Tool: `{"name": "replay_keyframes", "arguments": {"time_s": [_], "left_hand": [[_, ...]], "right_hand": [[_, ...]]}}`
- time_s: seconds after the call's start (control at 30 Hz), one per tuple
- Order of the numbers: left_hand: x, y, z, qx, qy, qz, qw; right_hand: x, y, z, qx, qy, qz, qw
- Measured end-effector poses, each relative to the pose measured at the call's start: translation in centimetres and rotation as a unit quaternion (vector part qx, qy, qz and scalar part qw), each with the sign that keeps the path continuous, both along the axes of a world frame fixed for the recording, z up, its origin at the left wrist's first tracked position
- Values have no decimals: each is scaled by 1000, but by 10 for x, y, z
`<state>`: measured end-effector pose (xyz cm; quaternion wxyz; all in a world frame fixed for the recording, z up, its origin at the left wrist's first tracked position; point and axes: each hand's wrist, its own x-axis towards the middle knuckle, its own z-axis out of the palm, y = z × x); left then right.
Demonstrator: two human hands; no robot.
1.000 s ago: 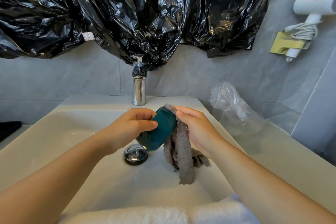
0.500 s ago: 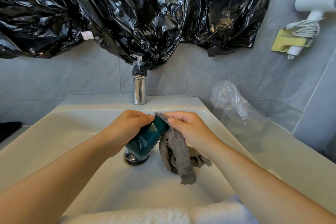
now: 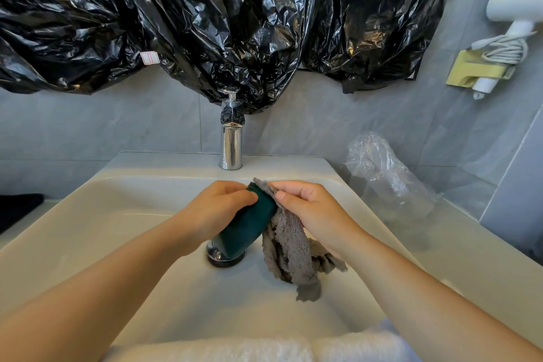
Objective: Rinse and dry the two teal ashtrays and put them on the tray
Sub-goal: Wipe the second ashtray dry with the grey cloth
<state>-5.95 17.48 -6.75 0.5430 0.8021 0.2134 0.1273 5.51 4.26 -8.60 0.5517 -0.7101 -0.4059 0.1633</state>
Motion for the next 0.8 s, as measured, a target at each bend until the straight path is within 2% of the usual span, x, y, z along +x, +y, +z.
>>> {"name": "replay_keyframes", "arguments": {"time_s": [0.2, 0.43, 0.57, 0.8], "left_hand": [[-2, 0, -2, 28, -21, -71, 997], [-3, 3, 4, -11, -6, -72, 997], [-2, 3, 2, -46, -12, -42, 998], [0, 2, -1, 7, -29, -52, 998]], "right_hand": [[12, 0, -6, -1, 31, -47, 998], [3, -2, -6, 13, 28, -31, 999], [0, 2, -6, 15, -16, -20, 1000], [11, 3, -9, 0, -62, -53, 997]]}}
